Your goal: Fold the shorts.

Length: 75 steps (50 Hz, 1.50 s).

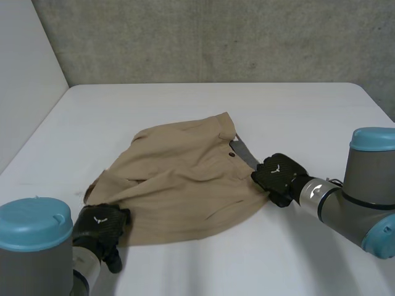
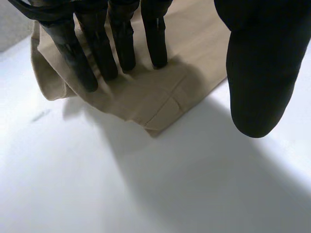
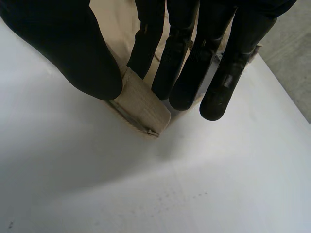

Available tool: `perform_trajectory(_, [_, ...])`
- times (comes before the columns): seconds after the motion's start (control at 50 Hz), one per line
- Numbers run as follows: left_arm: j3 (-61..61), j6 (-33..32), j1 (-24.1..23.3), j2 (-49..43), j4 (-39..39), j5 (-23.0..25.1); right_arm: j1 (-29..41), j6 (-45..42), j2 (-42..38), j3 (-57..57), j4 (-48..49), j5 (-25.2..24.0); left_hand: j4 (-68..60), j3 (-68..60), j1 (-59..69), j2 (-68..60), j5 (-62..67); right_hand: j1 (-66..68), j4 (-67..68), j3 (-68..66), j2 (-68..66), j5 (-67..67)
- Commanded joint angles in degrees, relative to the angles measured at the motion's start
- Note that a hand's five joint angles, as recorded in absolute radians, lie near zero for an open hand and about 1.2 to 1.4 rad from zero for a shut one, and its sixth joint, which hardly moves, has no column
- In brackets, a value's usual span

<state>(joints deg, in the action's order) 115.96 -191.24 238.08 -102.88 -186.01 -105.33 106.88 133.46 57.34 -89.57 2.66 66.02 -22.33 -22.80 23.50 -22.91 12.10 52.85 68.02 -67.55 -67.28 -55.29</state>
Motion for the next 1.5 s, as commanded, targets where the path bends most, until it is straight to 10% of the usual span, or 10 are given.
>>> perform_trajectory(0.02, [-0.1,-3.2,0.0,-1.6,-5.0,-0.1,0.1,2.8,2.3,-0.9,-0.4,0.5,-2.8,-2.4,1.7,-2.3,3.1,27.1,12.0,-12.5,-12.7,-14.7])
perform_trajectory(0.3, [-0.6,-8.2,1.5,-1.0,-12.5,0.0,-0.2,10.2,7.1,-2.2,-4.9,0.7,-57.6,-57.2,56.5,-57.1,57.9,27.1,12.0,-12.5,-12.7,-14.7])
perform_trajectory(0.86, [-18.9,-10.9,4.5,26.4,-0.5,11.1,-0.2,25.8,33.5,13.3,-18.7,2.1,-57.7,-57.2,56.5,-57.1,57.9,27.1,12.0,-12.5,-12.7,-14.7])
perform_trajectory(1.18, [-21.0,-10.5,5.6,3.1,-1.2,11.5,1.3,25.7,10.4,16.9,-23.6,2.4,-57.7,-57.2,56.5,-57.1,57.9,27.1,12.0,-12.5,-12.7,-14.7])
perform_trajectory(1.4, [-18.9,-10.6,7.3,0.1,-0.6,11.5,0.8,21.3,2.0,21.7,-33.7,2.3,-57.7,-57.2,56.5,-57.1,57.9,-28.1,-43.3,42.8,42.5,40.5])
perform_trajectory(1.5, [-17.3,-10.9,7.1,0.3,-0.3,11.5,1.1,20.5,1.1,22.7,-33.6,2.3,-29.3,-28.9,28.2,-28.7,29.6,-28.3,-43.5,43.0,42.7,40.8])
